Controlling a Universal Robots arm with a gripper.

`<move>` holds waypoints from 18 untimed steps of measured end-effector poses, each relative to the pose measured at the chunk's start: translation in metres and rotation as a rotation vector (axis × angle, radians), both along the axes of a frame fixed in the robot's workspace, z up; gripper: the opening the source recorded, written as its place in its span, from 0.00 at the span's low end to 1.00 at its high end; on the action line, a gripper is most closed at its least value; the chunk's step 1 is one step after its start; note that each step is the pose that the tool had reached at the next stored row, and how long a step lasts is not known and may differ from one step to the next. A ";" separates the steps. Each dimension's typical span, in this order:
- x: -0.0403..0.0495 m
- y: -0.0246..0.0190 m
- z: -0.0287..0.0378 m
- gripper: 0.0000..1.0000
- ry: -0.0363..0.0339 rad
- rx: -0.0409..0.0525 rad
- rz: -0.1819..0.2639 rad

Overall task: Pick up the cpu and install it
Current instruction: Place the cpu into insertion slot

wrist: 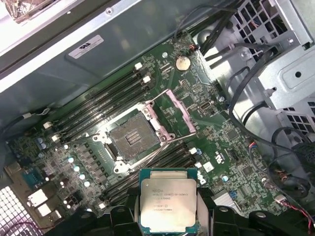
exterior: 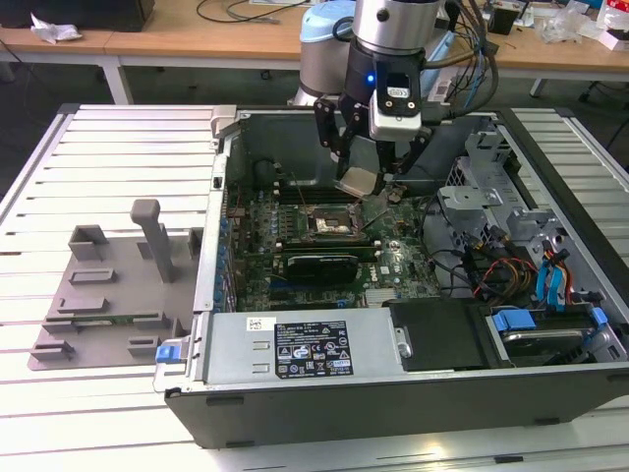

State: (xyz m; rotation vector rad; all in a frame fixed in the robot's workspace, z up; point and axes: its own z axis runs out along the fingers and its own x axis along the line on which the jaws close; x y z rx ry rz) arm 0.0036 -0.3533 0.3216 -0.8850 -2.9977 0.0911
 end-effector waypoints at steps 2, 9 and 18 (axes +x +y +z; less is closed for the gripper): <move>0.0000 0.0000 -0.0001 0.55 0.0000 0.0000 -0.033; 0.0000 0.0000 -0.0003 0.55 0.0000 0.0000 -0.063; 0.0001 0.0000 -0.0004 0.55 0.0000 -0.0002 -0.071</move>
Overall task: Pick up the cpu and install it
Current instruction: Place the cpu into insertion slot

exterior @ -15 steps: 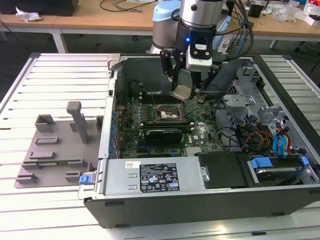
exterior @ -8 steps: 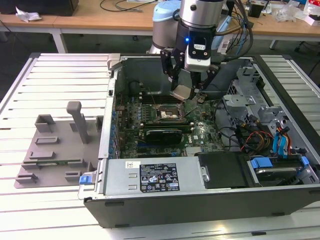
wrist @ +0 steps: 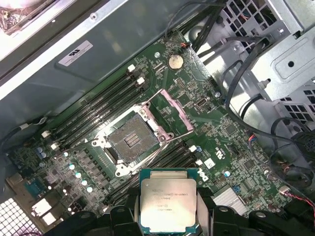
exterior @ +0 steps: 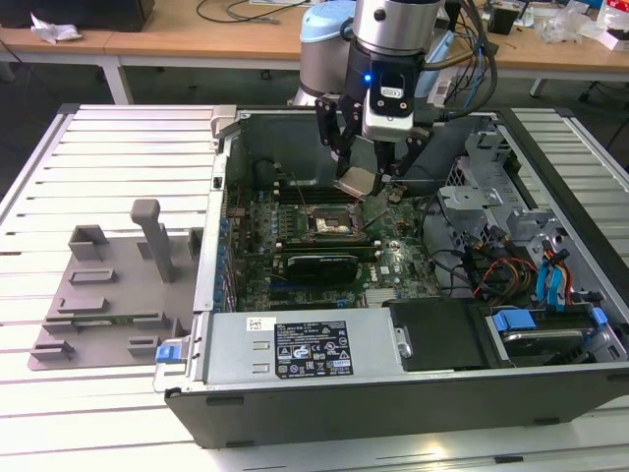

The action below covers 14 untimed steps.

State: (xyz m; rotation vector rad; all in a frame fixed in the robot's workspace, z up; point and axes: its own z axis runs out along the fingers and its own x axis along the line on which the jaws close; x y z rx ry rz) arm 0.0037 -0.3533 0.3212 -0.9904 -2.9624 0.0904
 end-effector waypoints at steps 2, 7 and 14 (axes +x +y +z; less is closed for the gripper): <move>0.0000 0.0000 0.0000 0.55 0.0000 0.0000 -0.003; 0.0000 0.0000 -0.0001 0.55 0.0000 0.0000 -0.059; 0.0000 0.0000 -0.0002 0.55 0.0000 0.0000 -0.102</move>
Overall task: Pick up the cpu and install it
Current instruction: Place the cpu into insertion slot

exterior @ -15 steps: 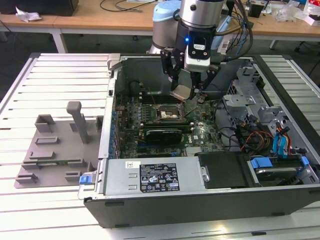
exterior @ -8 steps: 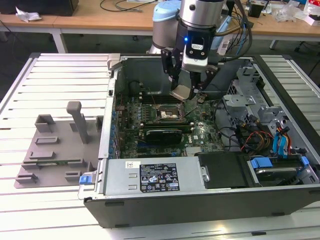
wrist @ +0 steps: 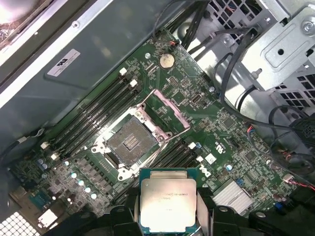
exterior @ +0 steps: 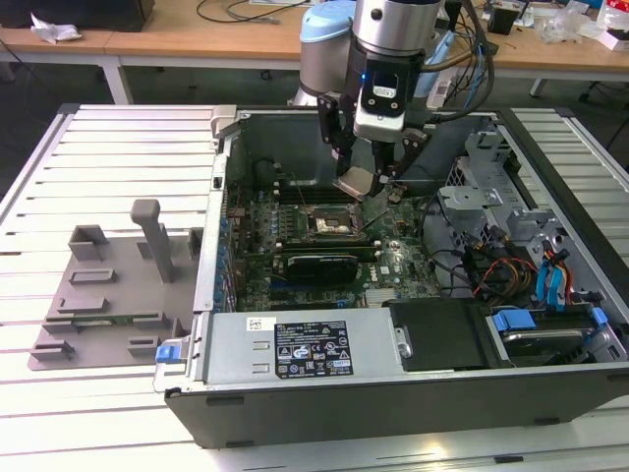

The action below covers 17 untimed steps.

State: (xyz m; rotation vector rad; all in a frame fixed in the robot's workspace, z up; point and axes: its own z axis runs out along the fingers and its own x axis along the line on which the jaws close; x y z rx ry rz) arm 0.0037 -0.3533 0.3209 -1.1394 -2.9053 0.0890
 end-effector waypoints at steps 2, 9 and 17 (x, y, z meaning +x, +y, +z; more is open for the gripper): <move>0.0000 0.0000 -0.0001 0.55 0.0000 0.0000 -0.013; 0.0000 0.0000 -0.0002 0.55 0.0000 0.0000 -0.076; 0.0000 0.0000 -0.0003 0.55 0.0000 0.0000 -0.125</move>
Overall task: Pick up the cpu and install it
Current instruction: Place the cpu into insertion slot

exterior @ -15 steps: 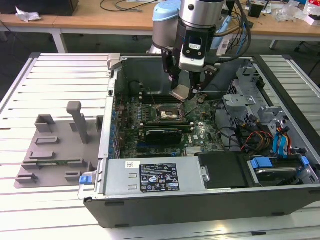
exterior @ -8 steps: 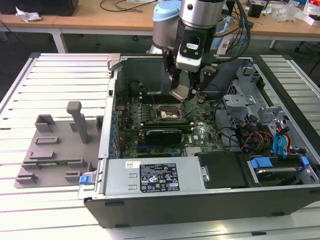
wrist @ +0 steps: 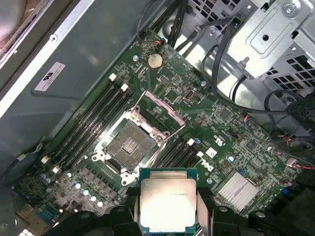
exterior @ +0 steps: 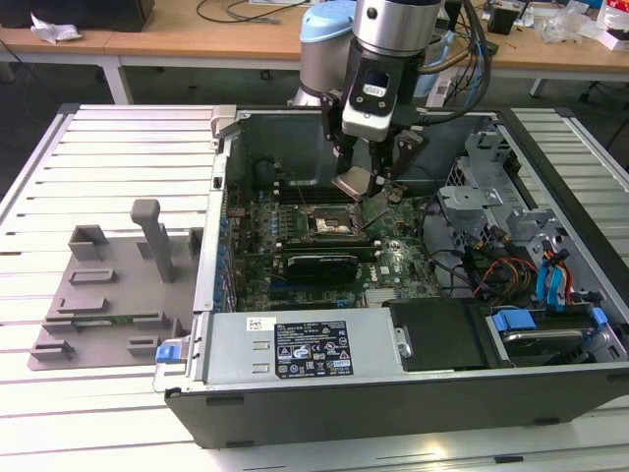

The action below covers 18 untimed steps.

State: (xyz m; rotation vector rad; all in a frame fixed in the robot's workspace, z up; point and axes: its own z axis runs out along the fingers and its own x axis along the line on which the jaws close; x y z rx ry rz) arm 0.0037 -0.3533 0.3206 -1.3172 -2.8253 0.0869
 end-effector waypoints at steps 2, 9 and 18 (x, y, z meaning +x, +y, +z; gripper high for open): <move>0.0000 0.0000 -0.0001 0.55 0.0000 0.0000 -0.014; 0.0000 0.0000 -0.0001 0.55 0.0000 0.0000 -0.049; 0.0000 0.0000 -0.0002 0.55 0.0000 0.0000 -0.087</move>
